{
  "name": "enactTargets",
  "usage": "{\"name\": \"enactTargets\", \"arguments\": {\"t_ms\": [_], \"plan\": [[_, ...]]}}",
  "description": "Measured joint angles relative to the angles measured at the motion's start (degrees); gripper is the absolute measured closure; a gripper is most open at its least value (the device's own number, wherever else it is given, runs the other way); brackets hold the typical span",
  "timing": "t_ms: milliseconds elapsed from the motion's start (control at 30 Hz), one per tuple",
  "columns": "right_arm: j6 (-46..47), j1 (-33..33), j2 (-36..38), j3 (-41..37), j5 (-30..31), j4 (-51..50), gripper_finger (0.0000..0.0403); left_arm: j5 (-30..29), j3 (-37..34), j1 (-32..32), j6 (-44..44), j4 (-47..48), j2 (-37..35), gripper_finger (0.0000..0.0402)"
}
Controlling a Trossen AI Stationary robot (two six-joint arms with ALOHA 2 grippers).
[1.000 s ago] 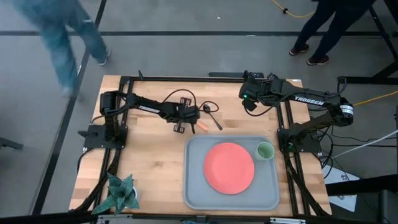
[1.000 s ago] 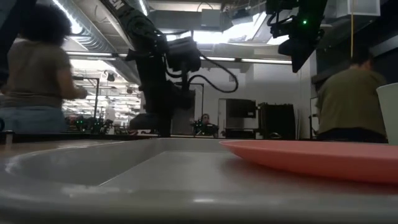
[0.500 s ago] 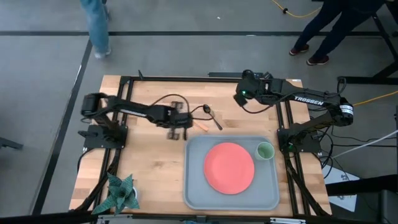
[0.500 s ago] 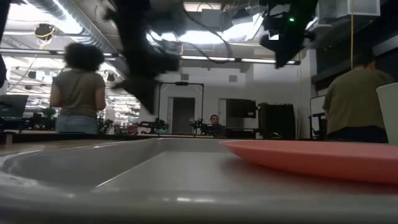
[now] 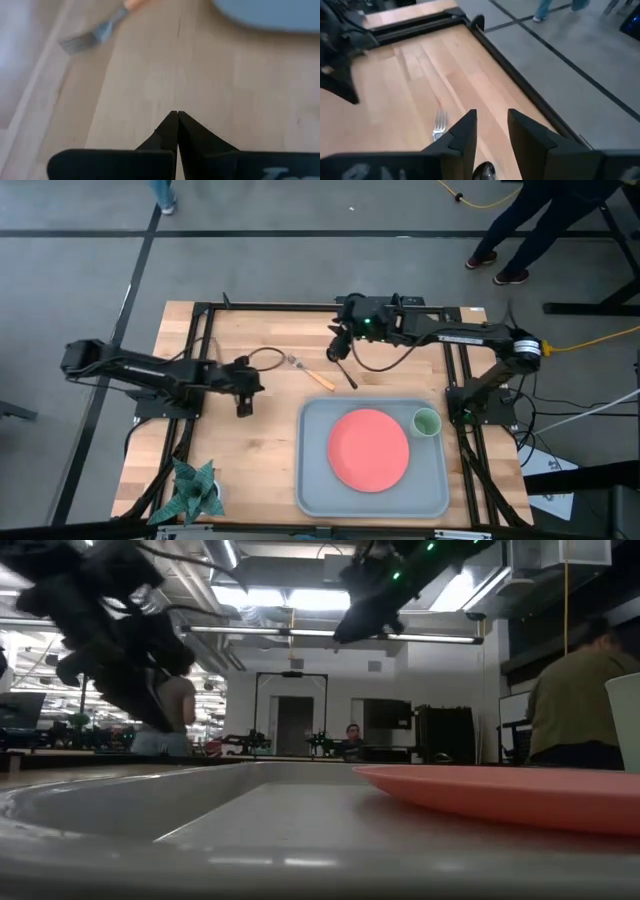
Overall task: Pick and place plate/cup/fork/spoon on tray
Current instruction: Put the fork on the left side of the pink plate on the light blue tray
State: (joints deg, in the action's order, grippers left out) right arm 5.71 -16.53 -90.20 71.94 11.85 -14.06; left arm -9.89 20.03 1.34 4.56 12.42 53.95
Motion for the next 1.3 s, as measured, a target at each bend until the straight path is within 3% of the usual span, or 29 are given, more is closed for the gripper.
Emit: {"name": "enactTargets", "arguments": {"t_ms": [133,267,467,667,1133,1300], "plan": [[0.50,-0.10,-5.70,1.97,-0.44,1.05,0.0288,-1.92,-5.47,-0.39,-2.14,-4.86,-10.16,0.0401],[-0.14,-0.02,-13.47,9.74,-5.25,-1.62,0.0288,-3.10,-8.42,-0.34,-3.79,-4.65,-18.57,0.0401],[-2.84,-0.10,-24.42,24.06,-5.52,-16.30,0.0288,-3.03,-12.87,-0.34,-4.11,-6.52,-25.86,0.0401],[-1.71,0.27,-29.50,28.00,-5.49,-18.98,0.0288,-2.61,-19.67,-0.34,-6.08,-16.61,-29.26,0.0401],[-1.70,1.40,-36.36,27.96,-5.56,-23.14,0.0288,-3.06,-19.60,-0.34,-6.23,-16.43,-30.27,0.0401],[-2.04,3.05,-36.42,27.98,-10.38,-23.19,0.0288,-3.06,-19.60,-0.34,-6.17,-16.38,-30.25,0.0401]]}}
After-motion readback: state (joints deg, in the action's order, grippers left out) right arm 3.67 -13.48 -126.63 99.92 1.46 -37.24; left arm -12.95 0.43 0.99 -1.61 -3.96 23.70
